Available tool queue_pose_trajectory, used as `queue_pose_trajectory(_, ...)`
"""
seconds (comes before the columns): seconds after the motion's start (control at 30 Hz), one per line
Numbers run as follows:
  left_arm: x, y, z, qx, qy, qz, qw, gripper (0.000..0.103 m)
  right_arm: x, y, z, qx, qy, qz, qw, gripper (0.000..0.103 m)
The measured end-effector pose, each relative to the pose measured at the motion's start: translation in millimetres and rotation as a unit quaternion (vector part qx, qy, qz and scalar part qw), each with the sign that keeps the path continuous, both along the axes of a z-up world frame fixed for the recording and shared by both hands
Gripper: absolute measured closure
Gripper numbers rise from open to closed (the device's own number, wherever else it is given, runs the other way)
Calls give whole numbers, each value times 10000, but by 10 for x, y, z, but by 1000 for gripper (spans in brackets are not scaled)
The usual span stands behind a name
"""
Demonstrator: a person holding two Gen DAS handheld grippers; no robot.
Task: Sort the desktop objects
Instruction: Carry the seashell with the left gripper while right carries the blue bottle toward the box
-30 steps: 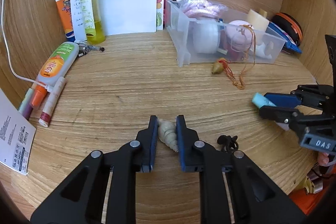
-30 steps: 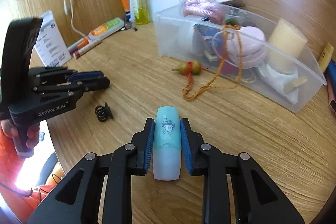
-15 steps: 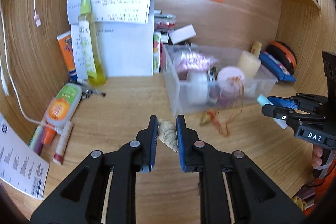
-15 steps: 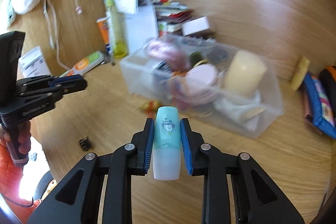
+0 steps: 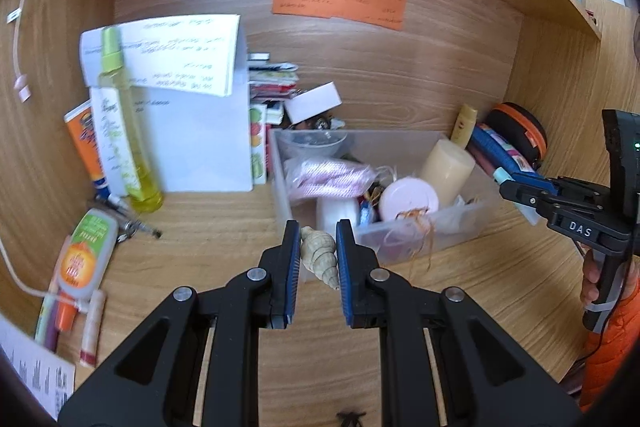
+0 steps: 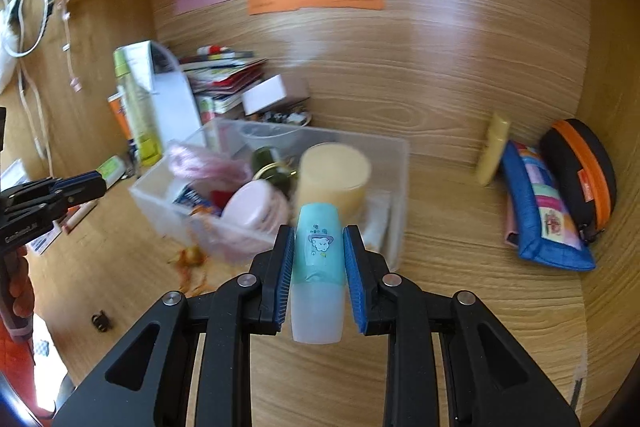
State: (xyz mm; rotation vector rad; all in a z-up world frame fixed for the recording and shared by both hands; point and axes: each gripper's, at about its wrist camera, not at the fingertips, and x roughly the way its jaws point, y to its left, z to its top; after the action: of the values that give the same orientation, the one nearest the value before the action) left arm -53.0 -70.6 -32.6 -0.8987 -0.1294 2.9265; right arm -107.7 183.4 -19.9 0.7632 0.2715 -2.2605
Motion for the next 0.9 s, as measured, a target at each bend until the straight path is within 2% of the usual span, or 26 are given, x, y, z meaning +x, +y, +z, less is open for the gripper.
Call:
queue_pose_trajectory(0.43, -590, 304, 64, -11, -76, -655, 9978, 86, -321, -228, -92, 386, 110, -131, 9991, 80)
queue_pose_trajectory(0.6, -800, 477, 18, 10, -188, -942, 9954, 86, -388, -233, -107, 354, 101, -138, 9992, 80)
queue_pose_trajectory(0.9, -1027, 590, -180, -72, -515, -1003, 9936, 86, -502, -262, -225, 302, -103, -115, 9994, 80)
